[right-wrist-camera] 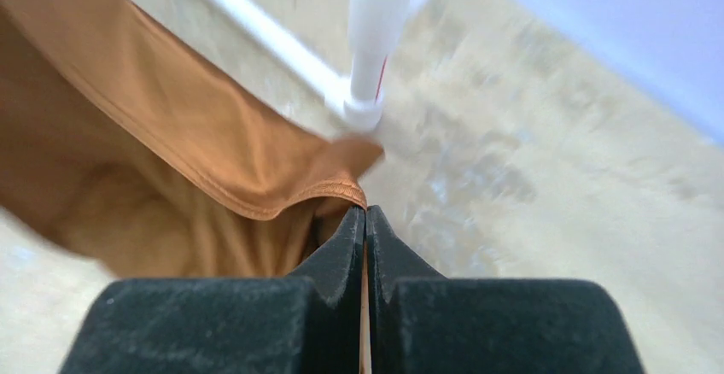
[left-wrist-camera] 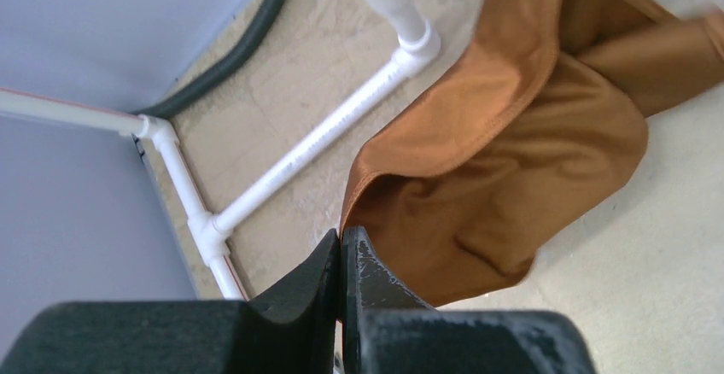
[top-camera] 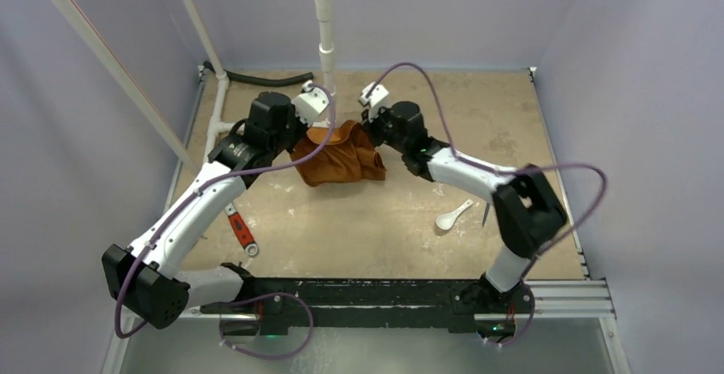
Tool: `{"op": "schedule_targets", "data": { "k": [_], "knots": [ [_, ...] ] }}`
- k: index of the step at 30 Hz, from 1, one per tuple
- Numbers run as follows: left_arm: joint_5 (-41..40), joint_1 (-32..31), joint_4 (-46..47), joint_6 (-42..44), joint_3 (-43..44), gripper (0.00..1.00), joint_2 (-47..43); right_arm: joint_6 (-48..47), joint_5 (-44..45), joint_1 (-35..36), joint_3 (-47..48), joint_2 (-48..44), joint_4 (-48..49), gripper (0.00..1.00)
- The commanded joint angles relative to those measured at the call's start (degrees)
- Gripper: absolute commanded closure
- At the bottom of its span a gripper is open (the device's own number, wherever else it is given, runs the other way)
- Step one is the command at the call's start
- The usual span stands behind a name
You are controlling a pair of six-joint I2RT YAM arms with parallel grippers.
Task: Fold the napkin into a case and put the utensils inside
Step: Pick up the crumpled napkin from the center of the board, then place the crumpled napkin at the center of the board.
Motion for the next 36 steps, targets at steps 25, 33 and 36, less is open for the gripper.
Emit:
{"op": "schedule_targets", "data": {
  "k": [25, 33, 36],
  "knots": [
    [17.68, 0.23, -15.81, -1.89, 35.0, 1.0, -7.66, 11.96, 8.72, 0.49, 15.95, -52.92, -48.85, 1.0],
    [16.92, 0.25, -18.77, -1.83, 38.71, 1.0, -8.39, 11.35, 10.26, 0.46, 21.39, -50.63, -51.35, 1.0],
    [13.95, 0.23, -15.28, 0.17, 29.56, 1.0, -10.69, 11.89, 15.78, 0.43, 18.17, -47.06, -50.63, 1.0]
  ]
}}
